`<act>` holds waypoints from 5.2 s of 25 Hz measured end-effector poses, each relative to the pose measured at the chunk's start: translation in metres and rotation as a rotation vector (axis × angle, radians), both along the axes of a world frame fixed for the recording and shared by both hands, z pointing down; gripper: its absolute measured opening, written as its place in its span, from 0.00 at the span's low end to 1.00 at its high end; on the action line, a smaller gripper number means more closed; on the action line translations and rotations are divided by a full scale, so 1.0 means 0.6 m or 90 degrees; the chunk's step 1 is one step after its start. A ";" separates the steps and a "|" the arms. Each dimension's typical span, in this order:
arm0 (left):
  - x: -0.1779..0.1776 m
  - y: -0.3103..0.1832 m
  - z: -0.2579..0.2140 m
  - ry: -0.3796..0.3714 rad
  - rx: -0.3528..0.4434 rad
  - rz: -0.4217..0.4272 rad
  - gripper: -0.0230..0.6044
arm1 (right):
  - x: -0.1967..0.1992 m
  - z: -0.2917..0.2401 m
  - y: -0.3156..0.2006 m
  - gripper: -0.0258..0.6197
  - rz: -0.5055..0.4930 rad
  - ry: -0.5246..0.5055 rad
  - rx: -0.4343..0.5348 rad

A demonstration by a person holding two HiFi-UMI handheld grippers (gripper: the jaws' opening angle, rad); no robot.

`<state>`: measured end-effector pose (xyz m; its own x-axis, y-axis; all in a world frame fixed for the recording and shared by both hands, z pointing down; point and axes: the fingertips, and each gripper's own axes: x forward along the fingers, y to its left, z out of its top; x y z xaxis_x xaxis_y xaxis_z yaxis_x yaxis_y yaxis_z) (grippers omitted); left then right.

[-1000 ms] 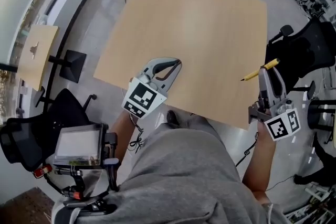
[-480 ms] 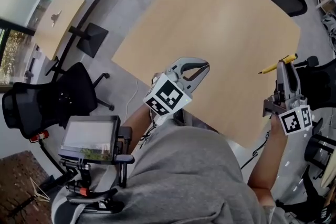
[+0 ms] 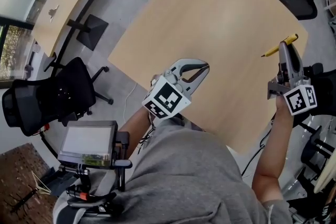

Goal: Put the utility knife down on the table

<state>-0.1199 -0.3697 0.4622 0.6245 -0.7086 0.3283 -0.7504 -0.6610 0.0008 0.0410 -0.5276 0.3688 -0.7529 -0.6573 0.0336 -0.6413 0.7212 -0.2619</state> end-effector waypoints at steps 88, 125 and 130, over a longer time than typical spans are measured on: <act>-0.015 0.013 0.197 0.008 -0.204 -0.108 0.05 | -0.134 0.533 -0.493 0.22 -0.123 0.439 -0.055; -0.008 0.020 0.202 0.008 -0.231 -0.107 0.05 | -0.226 0.628 -0.413 0.22 -0.339 0.734 0.164; -0.009 0.014 0.202 0.007 -0.231 -0.114 0.05 | -0.236 0.641 -0.405 0.22 -0.373 0.777 0.204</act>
<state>-0.1253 -0.3613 0.5833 0.5067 -0.6461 0.5708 -0.8523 -0.4750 0.2189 -0.1006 -0.7706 0.7537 -0.5225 -0.3635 0.7712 0.0711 0.8828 0.4643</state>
